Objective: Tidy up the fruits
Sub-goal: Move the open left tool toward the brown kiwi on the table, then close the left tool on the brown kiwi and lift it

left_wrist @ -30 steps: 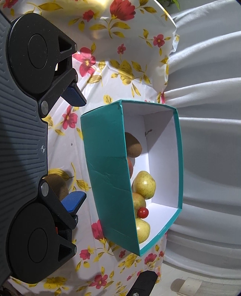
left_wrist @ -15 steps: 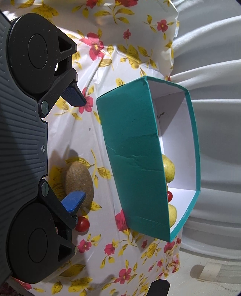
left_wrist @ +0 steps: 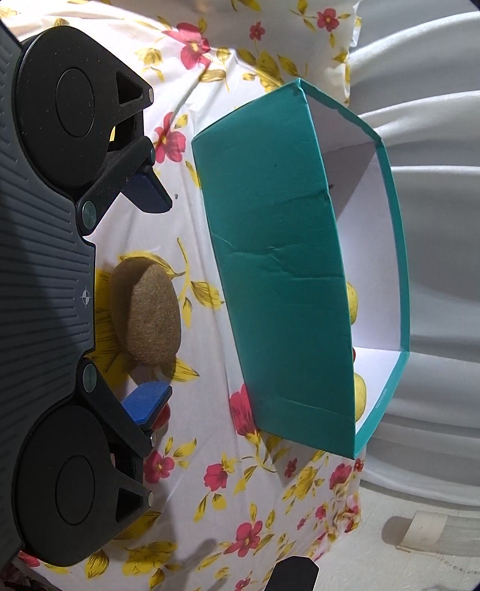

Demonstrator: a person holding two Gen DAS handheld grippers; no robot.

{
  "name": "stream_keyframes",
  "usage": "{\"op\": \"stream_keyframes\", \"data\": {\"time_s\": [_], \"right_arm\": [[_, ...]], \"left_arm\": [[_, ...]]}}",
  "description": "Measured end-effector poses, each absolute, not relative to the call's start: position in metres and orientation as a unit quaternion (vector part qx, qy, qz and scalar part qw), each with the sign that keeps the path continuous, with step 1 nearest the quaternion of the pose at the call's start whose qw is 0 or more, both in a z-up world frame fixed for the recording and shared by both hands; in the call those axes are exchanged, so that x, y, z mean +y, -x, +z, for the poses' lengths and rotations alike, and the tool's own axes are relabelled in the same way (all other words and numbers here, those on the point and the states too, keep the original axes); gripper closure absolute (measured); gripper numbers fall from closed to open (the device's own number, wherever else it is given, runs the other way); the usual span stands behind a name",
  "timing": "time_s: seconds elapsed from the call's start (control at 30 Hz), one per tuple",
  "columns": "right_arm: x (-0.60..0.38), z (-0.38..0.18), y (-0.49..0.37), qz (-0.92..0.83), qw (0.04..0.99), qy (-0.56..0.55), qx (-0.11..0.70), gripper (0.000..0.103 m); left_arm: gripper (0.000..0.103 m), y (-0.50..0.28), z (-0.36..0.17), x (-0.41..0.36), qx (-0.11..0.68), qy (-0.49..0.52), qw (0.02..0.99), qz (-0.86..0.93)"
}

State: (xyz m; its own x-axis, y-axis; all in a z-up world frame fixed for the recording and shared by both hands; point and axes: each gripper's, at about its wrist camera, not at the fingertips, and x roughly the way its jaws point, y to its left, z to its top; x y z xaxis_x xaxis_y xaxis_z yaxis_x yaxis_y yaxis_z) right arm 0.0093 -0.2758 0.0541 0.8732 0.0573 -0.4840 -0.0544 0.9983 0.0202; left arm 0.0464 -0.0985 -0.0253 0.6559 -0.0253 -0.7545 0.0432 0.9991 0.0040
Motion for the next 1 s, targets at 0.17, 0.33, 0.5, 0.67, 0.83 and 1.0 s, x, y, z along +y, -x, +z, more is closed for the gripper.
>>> {"op": "stream_keyframes", "data": {"time_s": [0.17,0.33,0.5,0.67,0.83,1.0], "right_arm": [[-0.276,0.052,-0.01,0.039,0.966,-0.001,0.254,0.0],[-0.274,0.048,-0.014,0.048,0.964,0.001,0.26,0.0],[-0.273,0.045,-0.015,0.057,0.963,0.002,0.265,0.0],[-0.27,0.041,-0.017,0.064,0.96,0.002,0.271,0.0],[-0.268,0.039,-0.017,0.067,0.959,0.006,0.276,0.0],[-0.266,0.038,-0.018,0.065,0.959,0.009,0.277,0.0]], "left_arm": [[0.008,-0.051,-0.032,-0.101,0.424,-0.002,0.906,-0.009],[0.019,-0.056,-0.041,-0.105,0.442,-0.003,0.897,-0.004],[0.022,-0.057,-0.045,-0.107,0.447,0.0,0.895,-0.002],[0.024,-0.059,-0.047,-0.108,0.445,0.0,0.896,0.001],[0.029,-0.061,-0.047,-0.109,0.439,0.002,0.898,-0.003],[0.03,-0.061,-0.042,-0.102,0.44,0.016,0.898,-0.014]]}}
